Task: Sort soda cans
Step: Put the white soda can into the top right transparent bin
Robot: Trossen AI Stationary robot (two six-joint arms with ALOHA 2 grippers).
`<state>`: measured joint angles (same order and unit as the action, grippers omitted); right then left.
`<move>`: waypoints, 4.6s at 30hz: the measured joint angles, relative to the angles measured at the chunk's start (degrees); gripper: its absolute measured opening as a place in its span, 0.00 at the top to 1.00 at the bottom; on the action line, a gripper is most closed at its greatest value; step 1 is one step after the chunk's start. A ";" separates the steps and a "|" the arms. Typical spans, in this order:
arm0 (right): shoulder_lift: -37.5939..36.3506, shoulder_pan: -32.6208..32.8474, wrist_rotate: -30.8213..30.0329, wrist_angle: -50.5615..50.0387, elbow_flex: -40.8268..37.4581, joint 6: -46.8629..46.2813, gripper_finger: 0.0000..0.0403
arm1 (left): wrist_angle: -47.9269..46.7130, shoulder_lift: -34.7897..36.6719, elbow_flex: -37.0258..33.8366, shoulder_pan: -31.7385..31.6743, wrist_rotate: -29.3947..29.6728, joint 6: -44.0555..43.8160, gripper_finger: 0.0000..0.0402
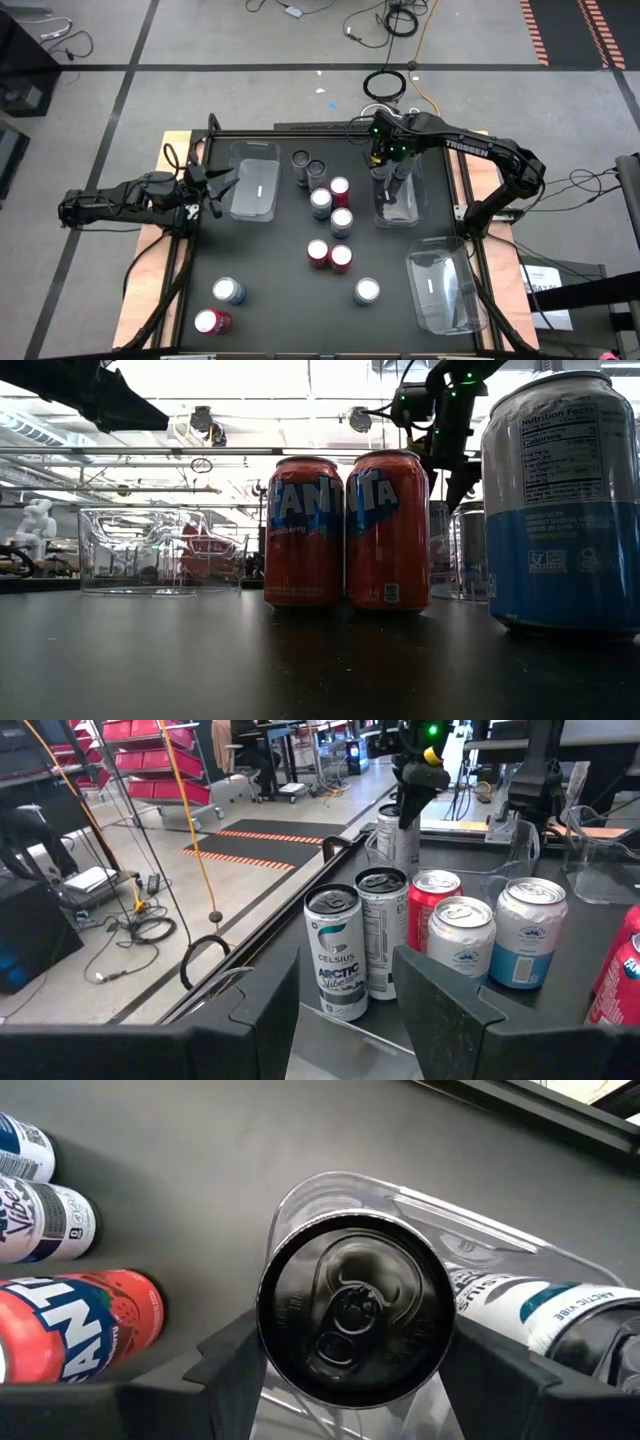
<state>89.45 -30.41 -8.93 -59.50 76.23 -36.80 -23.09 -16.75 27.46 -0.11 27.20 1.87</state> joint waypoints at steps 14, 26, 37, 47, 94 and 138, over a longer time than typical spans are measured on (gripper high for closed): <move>0.00 0.00 0.09 -0.40 0.00 -0.15 0.39 | 0.00 0.00 0.00 -0.01 -0.07 0.00 0.57; 0.00 0.00 0.05 -0.55 -0.04 -0.37 0.29 | 0.00 0.02 0.00 -0.01 -0.09 0.02 0.57; -2.16 0.13 0.13 -2.75 2.05 -0.14 0.13 | 0.00 0.00 0.00 0.00 -0.09 0.02 0.57; -9.53 6.71 0.33 10.84 4.90 -1.22 0.13 | 0.00 0.00 0.00 0.01 -0.10 0.02 0.57; 12.49 17.97 0.33 39.24 4.85 22.82 0.13 | 0.02 0.00 0.00 0.02 -0.13 -0.04 0.57; 18.55 15.61 1.77 39.23 4.90 23.98 0.42 | 0.00 0.01 0.00 0.02 -0.13 -0.22 0.57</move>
<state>108.00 -14.81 -7.16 -20.27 81.12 -12.82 -23.09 -16.74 27.46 -0.10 27.07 1.65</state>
